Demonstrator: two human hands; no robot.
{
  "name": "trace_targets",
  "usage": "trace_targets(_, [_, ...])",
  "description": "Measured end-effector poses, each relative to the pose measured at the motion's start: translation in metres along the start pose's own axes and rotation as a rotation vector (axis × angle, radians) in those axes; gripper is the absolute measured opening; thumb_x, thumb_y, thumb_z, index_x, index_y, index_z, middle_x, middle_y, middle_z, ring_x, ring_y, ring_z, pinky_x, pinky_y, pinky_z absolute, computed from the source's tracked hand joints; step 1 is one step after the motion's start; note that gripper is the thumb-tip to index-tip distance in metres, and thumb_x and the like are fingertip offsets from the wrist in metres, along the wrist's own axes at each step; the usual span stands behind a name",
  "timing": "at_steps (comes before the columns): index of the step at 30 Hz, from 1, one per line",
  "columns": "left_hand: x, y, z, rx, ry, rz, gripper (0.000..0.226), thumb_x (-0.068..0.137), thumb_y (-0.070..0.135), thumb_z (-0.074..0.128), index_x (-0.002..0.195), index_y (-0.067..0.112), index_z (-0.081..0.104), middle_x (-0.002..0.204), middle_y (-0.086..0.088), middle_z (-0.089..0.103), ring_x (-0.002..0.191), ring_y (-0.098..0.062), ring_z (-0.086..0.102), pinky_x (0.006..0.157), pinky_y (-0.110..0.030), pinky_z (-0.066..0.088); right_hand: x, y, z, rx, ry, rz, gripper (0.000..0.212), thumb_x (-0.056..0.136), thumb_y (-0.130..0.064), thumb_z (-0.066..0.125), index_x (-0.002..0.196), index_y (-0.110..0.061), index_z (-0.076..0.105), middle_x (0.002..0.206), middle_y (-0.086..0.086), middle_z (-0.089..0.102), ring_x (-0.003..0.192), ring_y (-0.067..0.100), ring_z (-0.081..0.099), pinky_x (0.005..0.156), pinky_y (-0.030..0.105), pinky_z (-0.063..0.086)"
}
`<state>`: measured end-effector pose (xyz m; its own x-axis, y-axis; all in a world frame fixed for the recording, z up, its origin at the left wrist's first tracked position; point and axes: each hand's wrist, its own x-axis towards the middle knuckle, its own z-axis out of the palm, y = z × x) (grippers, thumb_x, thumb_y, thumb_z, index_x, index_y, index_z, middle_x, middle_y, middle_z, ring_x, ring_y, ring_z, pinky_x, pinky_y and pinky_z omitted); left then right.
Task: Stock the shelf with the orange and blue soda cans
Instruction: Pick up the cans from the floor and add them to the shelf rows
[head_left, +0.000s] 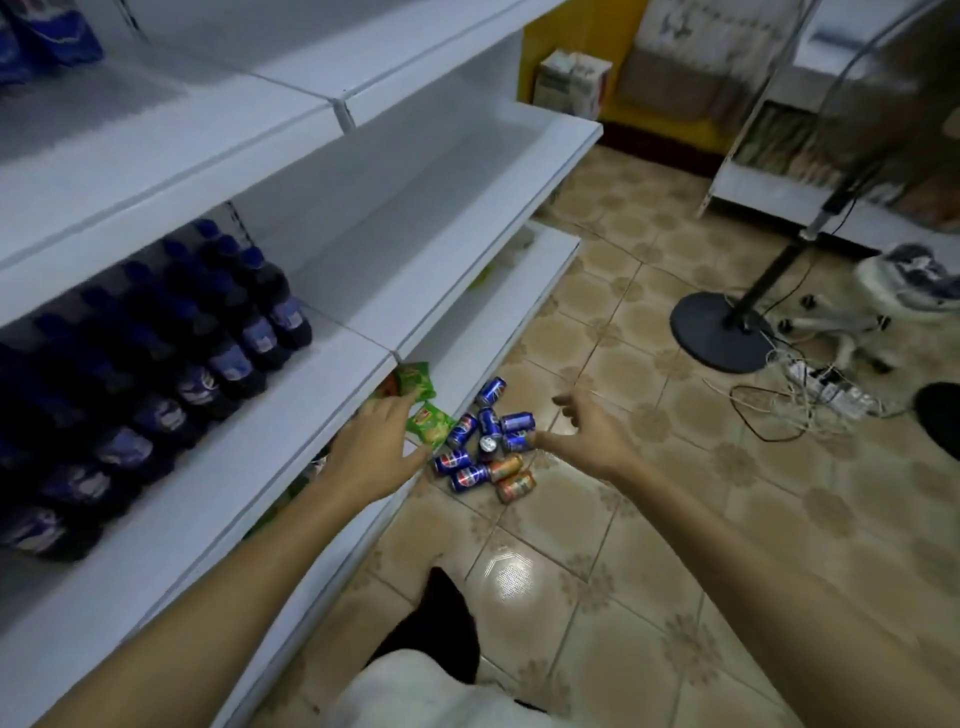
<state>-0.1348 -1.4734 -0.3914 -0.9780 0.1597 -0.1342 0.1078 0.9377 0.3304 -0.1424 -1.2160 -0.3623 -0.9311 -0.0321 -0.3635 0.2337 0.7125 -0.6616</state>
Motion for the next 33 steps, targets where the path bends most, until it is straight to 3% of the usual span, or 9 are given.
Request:
trace_targets(3, [0.026,0.001,0.035,-0.036,-0.097,-0.012,0.065,0.085,0.046,0.060,0.138,0.013,0.041,0.134,-0.008,0.051,0.122,-0.027,0.044,0.096,-0.040,0.043,0.017,0.024,0.011,0.016,-0.052,0.084,0.062,0.082,-0.034,0.072,0.132,-0.012,0.045,0.132,0.006,0.053,0.111,0.018,0.051,0.091,0.031,0.042])
trace_targets(5, [0.050,0.009,0.057,-0.087,-0.165,-0.049,0.064,0.085,0.040,0.061,0.139,0.013,0.040,0.135,-0.008,0.049,0.124,-0.028,0.043,0.097,-0.040,0.042,0.034,0.040,0.014,0.016,-0.091,0.134,0.063,0.083,-0.035,0.071,0.134,-0.012,0.044,0.136,0.004,0.051,0.118,0.019,0.050,0.092,0.029,0.040])
trace_targets(10, [0.117,0.018,0.097,-0.303,-0.335,-0.127,0.040,0.082,0.033,0.061,0.119,0.017,0.054,0.113,-0.008,0.061,0.108,-0.029,0.056,0.083,-0.037,0.048,0.079,0.083,0.005,0.052,-0.097,0.364,0.064,0.084,-0.038,0.069,0.135,-0.008,0.044,0.136,0.009,0.050,0.120,0.023,0.050,0.097,0.036,0.044])
trace_targets(15, [0.172,0.011,0.117,-0.439,-0.542,-0.349,0.053,0.092,0.023,0.060,0.138,0.006,0.041,0.137,-0.013,0.049,0.123,-0.026,0.047,0.084,-0.023,0.033,0.116,0.131,0.002,0.053,-0.135,0.658,0.056,0.087,-0.040,0.065,0.130,-0.007,0.050,0.125,0.017,0.059,0.112,0.030,0.057,0.093,0.036,0.045])
trace_targets(19, [0.203,-0.018,0.141,-0.398,-0.745,-0.487,0.058,0.094,0.030,0.056,0.143,0.008,0.036,0.140,-0.012,0.047,0.125,-0.026,0.047,0.093,-0.028,0.038,0.146,0.151,0.016,0.081,-0.164,0.748,0.051,0.089,-0.039,0.063,0.126,-0.006,0.053,0.119,0.015,0.063,0.107,0.031,0.059,0.086,0.033,0.046])
trace_targets(23, [0.228,-0.044,0.186,-0.396,-0.859,-0.589,0.053,0.094,0.031,0.056,0.140,0.010,0.041,0.135,-0.012,0.051,0.117,-0.029,0.052,0.094,-0.033,0.042,0.185,0.178,0.052,0.069,-0.303,0.745,0.042,0.089,-0.037,0.062,0.120,-0.010,0.056,0.113,0.009,0.066,0.099,0.027,0.061,0.075,0.029,0.044])
trace_targets(28, [0.263,-0.062,0.317,-0.455,-0.835,-0.789,0.043,0.095,0.026,0.054,0.134,0.008,0.048,0.128,-0.013,0.055,0.110,-0.029,0.055,0.085,-0.029,0.040,0.272,0.256,0.133,0.144,-0.501,0.692,0.050,0.089,-0.034,0.064,0.128,-0.007,0.050,0.113,0.009,0.057,0.102,0.021,0.056,0.079,0.028,0.043])
trace_targets(30, [0.282,-0.066,0.393,-0.494,-0.818,-0.849,0.040,0.095,0.025,0.054,0.131,0.009,0.050,0.125,-0.013,0.057,0.111,-0.030,0.055,0.090,-0.033,0.042,0.324,0.300,0.172,0.185,-0.448,0.747,0.049,0.087,-0.030,0.068,0.127,-0.007,0.050,0.113,0.009,0.058,0.103,0.024,0.058,0.083,0.032,0.046])
trace_targets(33, [0.314,-0.070,0.516,-0.643,-0.737,-0.962,0.038,0.088,0.028,0.061,0.121,0.009,0.057,0.118,-0.015,0.062,0.110,-0.034,0.057,0.097,-0.044,0.046,0.404,0.382,0.241,0.291,-0.250,0.890,0.046,0.085,-0.032,0.069,0.122,-0.010,0.053,0.088,0.002,0.061,0.086,0.022,0.060,0.076,0.033,0.050])
